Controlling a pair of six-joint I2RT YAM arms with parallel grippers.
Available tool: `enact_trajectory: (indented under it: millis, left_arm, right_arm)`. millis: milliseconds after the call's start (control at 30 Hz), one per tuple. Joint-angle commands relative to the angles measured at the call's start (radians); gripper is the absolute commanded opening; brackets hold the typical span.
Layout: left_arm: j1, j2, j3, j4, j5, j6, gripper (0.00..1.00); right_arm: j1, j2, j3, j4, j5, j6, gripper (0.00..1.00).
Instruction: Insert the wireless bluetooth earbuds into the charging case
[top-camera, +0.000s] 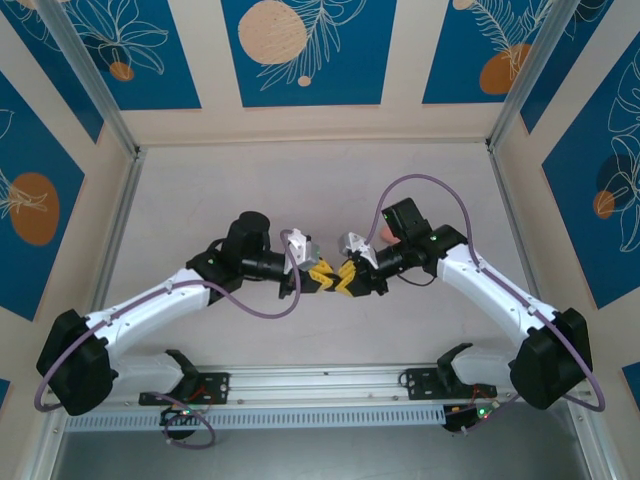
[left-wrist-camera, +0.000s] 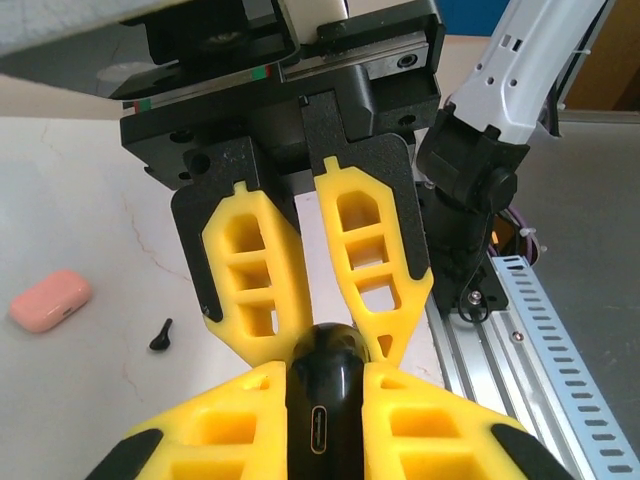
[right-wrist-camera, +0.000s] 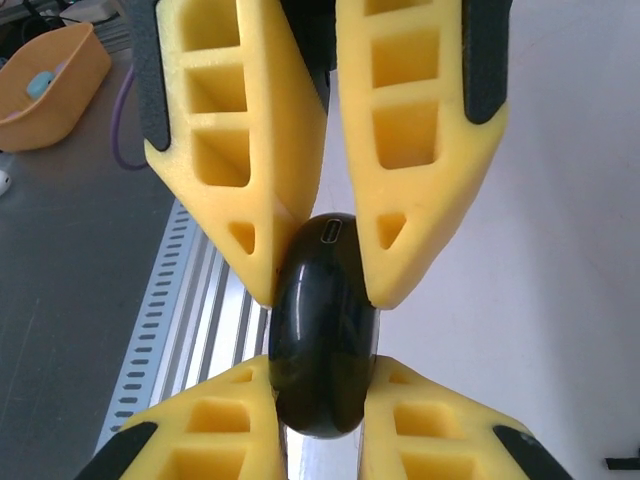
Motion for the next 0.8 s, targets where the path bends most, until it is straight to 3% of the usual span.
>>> enact_trajectory:
  millis: [0,100,233,400,600,767]
  left_arm:
    - [0.002,-0.012,0.019,-0.003,-0.026,-0.023,0.1]
    - [0.004,-0.028,-0.027,0.147,-0.063,-0.125,0.1]
    - [0.005,-0.02,-0.138,0.52,-0.123,-0.355,0.1]
    - [0.005,0.072,-0.213,0.938,-0.172,-0.595,0.08]
    - [0.004,0.223,-0.226,1.361,-0.186,-0.82,0.07]
    - [-0.009,0.264,-0.189,1.391,-0.158,-0.84,0.07]
  right_arm:
    - [-0.015,-0.064,-0.004,0.05,-0.008,0.005,0.2]
    - [-0.053,-0.125,-0.056,0.152,-0.007,0.087,0.4]
    - [-0.146,-0.23,-0.174,0.381,-0.062,0.269,0.55]
    - [-0.244,-0.332,-0.348,0.752,-0.176,0.54,0.64]
    - [-0.25,-0.349,-0.444,1.014,-0.198,0.747,0.69]
    - [-0.237,-0.342,-0.464,1.116,-0.159,0.83,0.71]
